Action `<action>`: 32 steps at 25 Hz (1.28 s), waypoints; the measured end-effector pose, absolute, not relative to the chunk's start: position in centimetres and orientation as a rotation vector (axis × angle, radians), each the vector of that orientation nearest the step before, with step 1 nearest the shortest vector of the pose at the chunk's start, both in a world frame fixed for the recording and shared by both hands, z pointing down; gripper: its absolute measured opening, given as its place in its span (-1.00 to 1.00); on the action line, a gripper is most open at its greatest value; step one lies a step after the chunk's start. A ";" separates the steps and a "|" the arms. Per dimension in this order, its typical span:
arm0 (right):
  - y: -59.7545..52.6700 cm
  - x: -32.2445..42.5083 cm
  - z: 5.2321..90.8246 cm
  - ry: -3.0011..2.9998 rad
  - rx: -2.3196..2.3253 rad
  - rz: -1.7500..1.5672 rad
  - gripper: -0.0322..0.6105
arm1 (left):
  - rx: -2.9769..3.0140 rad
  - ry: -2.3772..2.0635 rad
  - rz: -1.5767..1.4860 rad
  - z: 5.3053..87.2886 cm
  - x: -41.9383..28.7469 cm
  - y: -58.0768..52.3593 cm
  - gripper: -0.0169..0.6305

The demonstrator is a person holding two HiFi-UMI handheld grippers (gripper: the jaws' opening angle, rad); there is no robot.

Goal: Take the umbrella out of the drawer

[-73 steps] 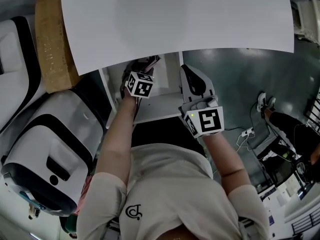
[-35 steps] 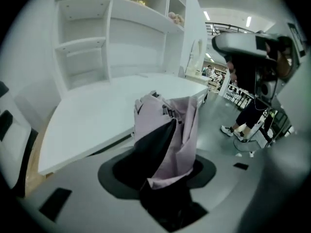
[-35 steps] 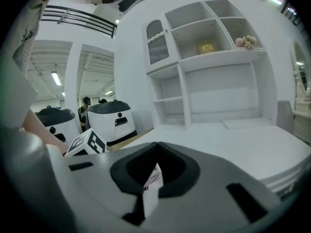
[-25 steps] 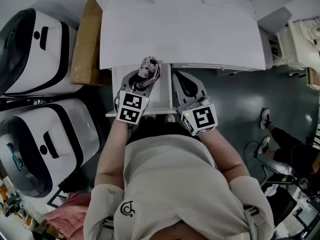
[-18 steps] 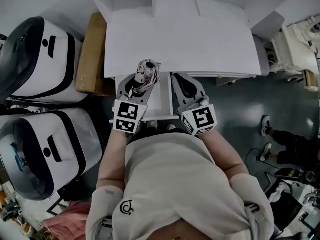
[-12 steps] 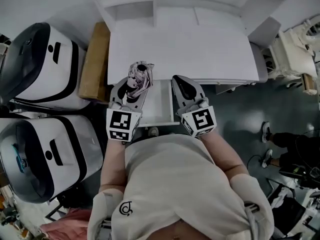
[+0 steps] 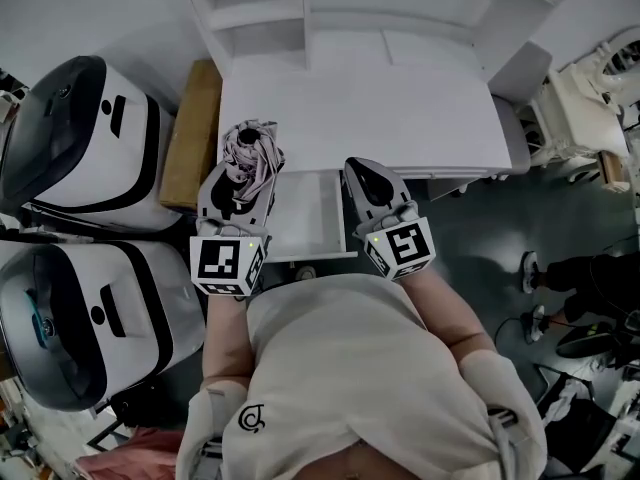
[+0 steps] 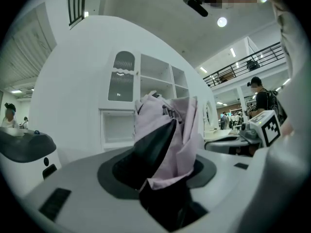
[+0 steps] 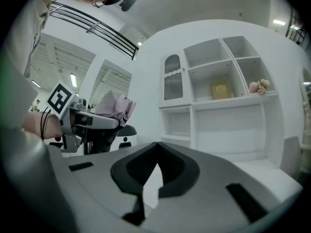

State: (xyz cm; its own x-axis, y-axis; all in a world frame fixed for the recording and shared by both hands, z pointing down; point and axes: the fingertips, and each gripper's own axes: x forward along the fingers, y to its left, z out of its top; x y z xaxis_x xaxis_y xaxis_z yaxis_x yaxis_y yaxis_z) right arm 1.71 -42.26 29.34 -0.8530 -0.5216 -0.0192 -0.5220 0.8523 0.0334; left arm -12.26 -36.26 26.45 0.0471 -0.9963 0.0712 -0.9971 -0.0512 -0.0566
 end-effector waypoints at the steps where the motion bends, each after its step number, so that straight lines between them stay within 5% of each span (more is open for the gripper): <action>1: -42.2 1.8 29.1 3.011 -0.841 0.055 -0.89 | 2.267 -2.157 0.139 26.5 -12.1 -36.2 -0.25; 32: -40.4 1.3 27.0 3.004 -0.823 0.114 -0.89 | 2.210 -2.110 0.040 26.6 -12.2 -34.7 -0.24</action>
